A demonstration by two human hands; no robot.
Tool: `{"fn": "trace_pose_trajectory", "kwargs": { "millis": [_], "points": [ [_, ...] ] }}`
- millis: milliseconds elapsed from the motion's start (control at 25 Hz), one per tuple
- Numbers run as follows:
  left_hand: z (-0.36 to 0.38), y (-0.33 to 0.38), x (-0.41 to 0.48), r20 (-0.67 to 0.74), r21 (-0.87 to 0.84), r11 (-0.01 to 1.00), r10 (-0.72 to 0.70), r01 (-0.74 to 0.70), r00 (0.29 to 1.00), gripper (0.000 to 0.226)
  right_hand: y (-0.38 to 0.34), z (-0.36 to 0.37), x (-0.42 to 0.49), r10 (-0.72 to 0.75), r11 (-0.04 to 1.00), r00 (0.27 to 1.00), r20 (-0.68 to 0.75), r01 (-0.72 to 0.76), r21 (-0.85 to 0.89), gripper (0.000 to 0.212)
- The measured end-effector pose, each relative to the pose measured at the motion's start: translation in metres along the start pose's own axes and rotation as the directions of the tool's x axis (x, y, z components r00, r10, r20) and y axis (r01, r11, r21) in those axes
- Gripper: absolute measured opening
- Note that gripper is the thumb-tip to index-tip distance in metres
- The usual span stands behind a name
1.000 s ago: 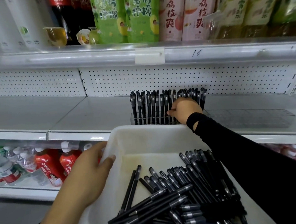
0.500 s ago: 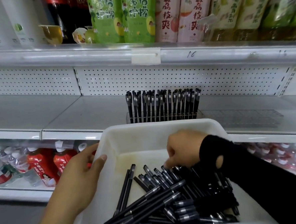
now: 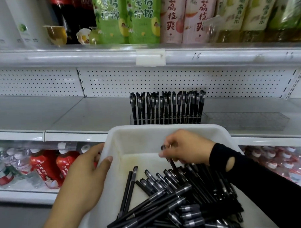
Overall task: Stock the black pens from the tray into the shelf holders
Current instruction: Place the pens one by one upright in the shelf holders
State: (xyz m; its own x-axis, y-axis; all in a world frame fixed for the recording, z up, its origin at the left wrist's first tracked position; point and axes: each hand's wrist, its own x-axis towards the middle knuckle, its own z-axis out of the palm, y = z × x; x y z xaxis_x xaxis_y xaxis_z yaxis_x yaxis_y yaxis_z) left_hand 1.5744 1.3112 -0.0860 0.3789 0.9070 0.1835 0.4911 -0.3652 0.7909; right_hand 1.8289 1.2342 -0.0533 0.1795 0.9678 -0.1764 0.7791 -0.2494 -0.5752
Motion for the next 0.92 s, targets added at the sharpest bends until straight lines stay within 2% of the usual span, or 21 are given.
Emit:
{"fn": "trace_pose_trajectory", "kwargs": {
  "millis": [80,160,240,280,360,440,520,600,680,840,920],
  "points": [
    [0.000,0.000,0.000,-0.001,0.005,1.000,0.001,-0.001,1.000,0.031,0.001,-0.006,0.002,-0.021,0.974,0.994,-0.108,0.045,0.224,0.027],
    [-0.001,-0.001,0.000,-0.005,-0.003,1.000,0.001,-0.001,1.000,0.031,0.004,-0.009,0.003,0.005,0.887,0.989,-0.149,0.065,0.457,0.024],
    [0.000,0.000,0.000,-0.004,-0.007,1.000,0.005,-0.005,1.000,0.029,0.005,-0.010,0.004,0.017,0.811,0.986,-0.166,0.084,0.578,0.022],
    [0.000,0.001,-0.001,-0.003,-0.009,1.000,0.008,-0.008,1.000,0.029,0.004,-0.009,0.004,-0.002,0.811,0.983,-0.185,0.110,0.575,0.020],
    [0.000,0.002,-0.001,-0.004,-0.008,1.000,0.011,-0.011,1.000,0.029,0.003,-0.003,0.005,-0.099,0.871,0.974,-0.203,0.183,0.456,0.012],
    [-0.001,0.002,-0.002,-0.005,-0.012,1.000,0.010,-0.010,1.000,0.029,-0.001,0.009,0.003,-0.199,0.921,0.973,-0.112,0.225,0.317,0.007],
    [-0.001,0.001,-0.001,-0.008,-0.011,1.000,0.008,-0.009,1.000,0.028,-0.003,0.020,0.002,-0.232,0.944,0.972,-0.025,0.231,0.236,0.010],
    [-0.002,0.000,-0.002,-0.008,-0.008,1.000,0.009,-0.009,1.000,0.029,-0.005,0.019,0.003,-0.233,0.958,0.972,-0.040,0.236,0.161,0.012],
    [-0.002,0.000,-0.003,-0.007,0.009,1.000,0.008,-0.008,1.000,0.030,-0.004,0.002,0.009,-0.218,0.967,0.959,-0.180,0.237,0.093,0.013],
    [0.000,0.001,-0.005,-0.014,0.025,0.999,0.023,-0.022,1.000,0.031,0.004,-0.049,0.035,-0.085,0.892,0.837,-0.540,0.306,0.333,0.013],
    [0.001,0.000,-0.005,-0.013,0.027,0.999,0.020,-0.019,1.000,0.031,0.013,-0.066,0.056,-0.003,0.900,0.770,-0.638,0.280,0.335,0.015]
  ]
}}
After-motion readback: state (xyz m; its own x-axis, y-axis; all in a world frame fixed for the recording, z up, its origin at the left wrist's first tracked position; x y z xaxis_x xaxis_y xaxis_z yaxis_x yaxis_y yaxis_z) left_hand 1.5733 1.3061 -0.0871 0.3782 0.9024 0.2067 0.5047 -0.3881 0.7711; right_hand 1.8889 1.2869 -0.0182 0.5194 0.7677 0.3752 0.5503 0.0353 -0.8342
